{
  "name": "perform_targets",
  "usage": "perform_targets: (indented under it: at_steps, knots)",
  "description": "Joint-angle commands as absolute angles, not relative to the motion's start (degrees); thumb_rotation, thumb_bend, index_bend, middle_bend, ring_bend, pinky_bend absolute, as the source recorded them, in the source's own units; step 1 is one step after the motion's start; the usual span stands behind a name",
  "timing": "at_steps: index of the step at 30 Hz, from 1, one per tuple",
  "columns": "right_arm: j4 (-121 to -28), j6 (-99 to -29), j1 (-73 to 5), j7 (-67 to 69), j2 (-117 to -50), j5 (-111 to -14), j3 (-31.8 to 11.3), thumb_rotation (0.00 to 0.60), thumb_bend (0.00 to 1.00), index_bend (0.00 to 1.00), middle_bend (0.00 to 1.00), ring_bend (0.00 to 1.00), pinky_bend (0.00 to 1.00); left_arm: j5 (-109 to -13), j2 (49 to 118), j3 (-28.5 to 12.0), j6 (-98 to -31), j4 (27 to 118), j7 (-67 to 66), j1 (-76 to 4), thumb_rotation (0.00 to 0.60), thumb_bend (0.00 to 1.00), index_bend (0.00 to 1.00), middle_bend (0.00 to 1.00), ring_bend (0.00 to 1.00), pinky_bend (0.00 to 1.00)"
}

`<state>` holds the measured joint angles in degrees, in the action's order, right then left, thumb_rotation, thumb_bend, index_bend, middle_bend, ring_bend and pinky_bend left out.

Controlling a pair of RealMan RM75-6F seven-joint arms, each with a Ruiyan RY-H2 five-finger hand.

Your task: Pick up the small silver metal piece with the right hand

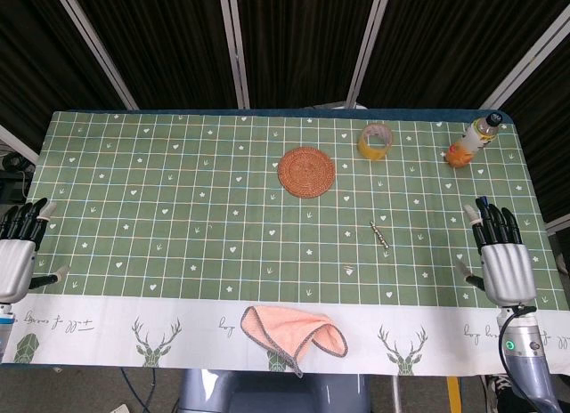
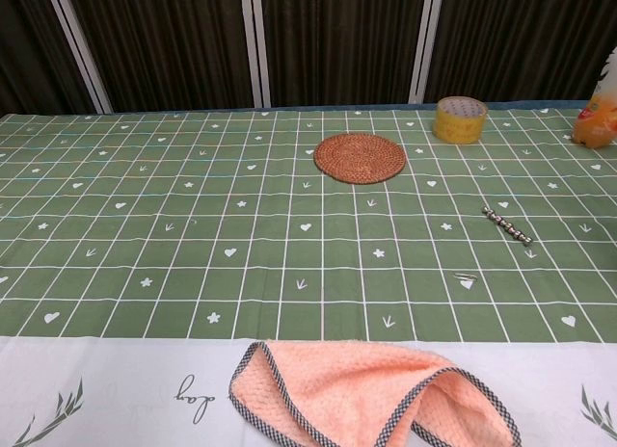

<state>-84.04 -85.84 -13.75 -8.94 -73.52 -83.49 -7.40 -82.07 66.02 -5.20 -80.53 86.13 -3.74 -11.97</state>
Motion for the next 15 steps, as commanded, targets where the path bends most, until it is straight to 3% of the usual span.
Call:
perform_targets:
  at_steps: [1, 15]
  knots:
    - [-84.1, -85.7, -13.8, -9.1, -73.5, -83.5, -7.4, 0.600, 0.09, 0.03, 0.00, 0.00, 0.06, -82.1, 66.0, -5.1, -80.5, 86.0, -3.7, -11.9, 0.600, 0.00, 0.00, 0.00, 0.00, 0.00]
    - [-85.4, -80.1, -16.0, -10.1, -75.5, -79.5, -9.2, 0.600, 0.09, 0.14, 0.00, 0.00, 0.06, -82.0, 65.7, -5.9, -80.9, 86.3, -2.8, -12.1, 0.600, 0.00, 0.00, 0.00, 0.00, 0.00]
